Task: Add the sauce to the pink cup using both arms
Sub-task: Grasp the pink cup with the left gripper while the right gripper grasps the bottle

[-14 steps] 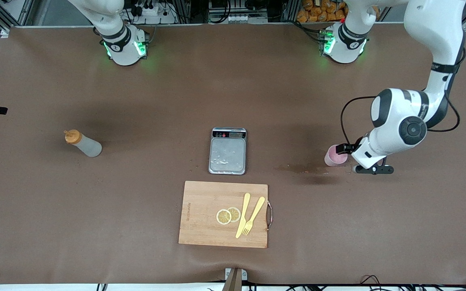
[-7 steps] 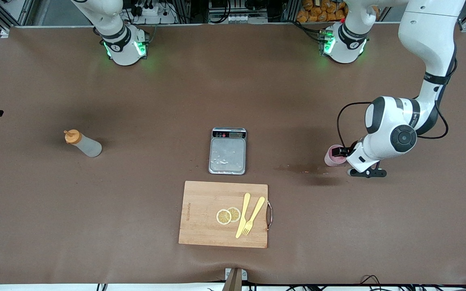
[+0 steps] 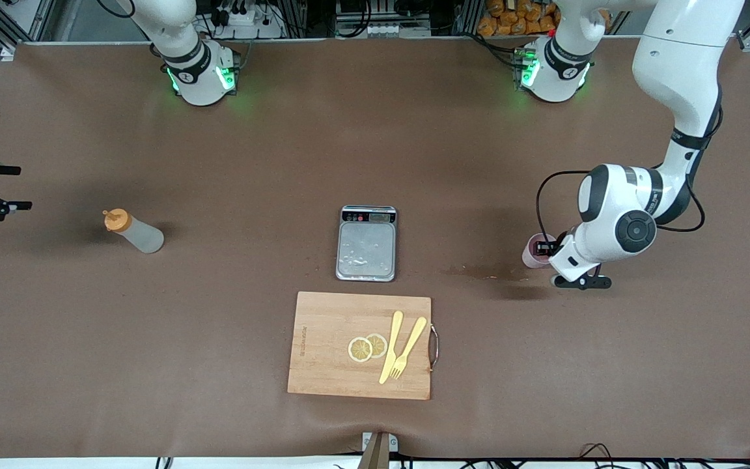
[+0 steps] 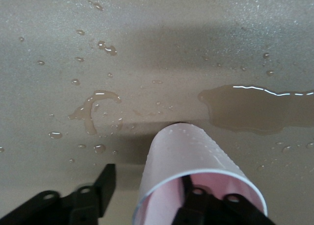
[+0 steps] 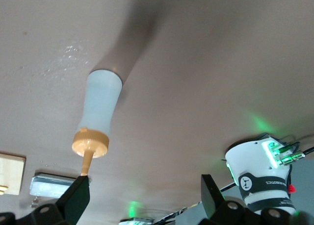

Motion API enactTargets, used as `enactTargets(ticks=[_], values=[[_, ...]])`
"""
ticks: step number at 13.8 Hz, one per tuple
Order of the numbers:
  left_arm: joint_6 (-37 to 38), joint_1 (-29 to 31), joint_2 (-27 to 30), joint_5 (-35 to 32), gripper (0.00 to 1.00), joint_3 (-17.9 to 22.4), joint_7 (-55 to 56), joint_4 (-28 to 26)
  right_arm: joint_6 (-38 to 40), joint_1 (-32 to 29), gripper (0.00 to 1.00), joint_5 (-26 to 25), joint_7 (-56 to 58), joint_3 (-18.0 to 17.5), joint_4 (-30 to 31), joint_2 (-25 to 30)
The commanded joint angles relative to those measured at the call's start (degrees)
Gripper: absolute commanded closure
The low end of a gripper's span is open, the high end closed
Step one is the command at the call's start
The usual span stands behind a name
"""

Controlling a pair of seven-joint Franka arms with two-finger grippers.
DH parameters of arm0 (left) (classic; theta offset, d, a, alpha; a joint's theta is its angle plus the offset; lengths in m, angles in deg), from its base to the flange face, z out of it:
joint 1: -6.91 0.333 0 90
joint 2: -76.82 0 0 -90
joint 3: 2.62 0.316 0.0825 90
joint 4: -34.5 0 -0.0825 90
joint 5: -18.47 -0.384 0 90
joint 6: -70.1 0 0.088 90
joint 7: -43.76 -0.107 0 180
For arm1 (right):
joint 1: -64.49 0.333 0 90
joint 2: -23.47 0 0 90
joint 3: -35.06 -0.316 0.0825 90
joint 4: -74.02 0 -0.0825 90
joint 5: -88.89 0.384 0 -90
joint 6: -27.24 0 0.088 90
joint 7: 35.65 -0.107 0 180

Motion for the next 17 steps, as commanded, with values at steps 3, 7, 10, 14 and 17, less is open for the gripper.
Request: enactTargets(ticks=[3,7,10,14,17], values=[[-0.14,-0.38,-0.51,0.97,1.00,0.07,0.72,0.81,0.01,-3.33,0.00,6.36,-4.23,-1.03,-2.77,-7.73],[-0.14,-0.30,-0.25,0.97,1.00,-0.02,0.72,0.90,-0.26,-5.36,0.00,12.26,-4.94,-1.03,-2.85,-13.09],[0.21,0.14,2.11,1.06,1.00,-0.02,1.77,1.51,-3.15,-6.23,0.00,16.82,-7.31,-1.03,-2.77,-16.34],[6.96,0.23,5.81,1.41,1.00,-1.85,6.60,4.59,-3.25,-6.24,0.00,20.53,-7.49,-1.03,-2.68,-19.60],[12.59,0.14,6.87,4.39,1.00,-7.03,12.83,8.62,-3.16,-5.71,0.00,21.75,-7.49,-1.12,-2.59,-22.41]])
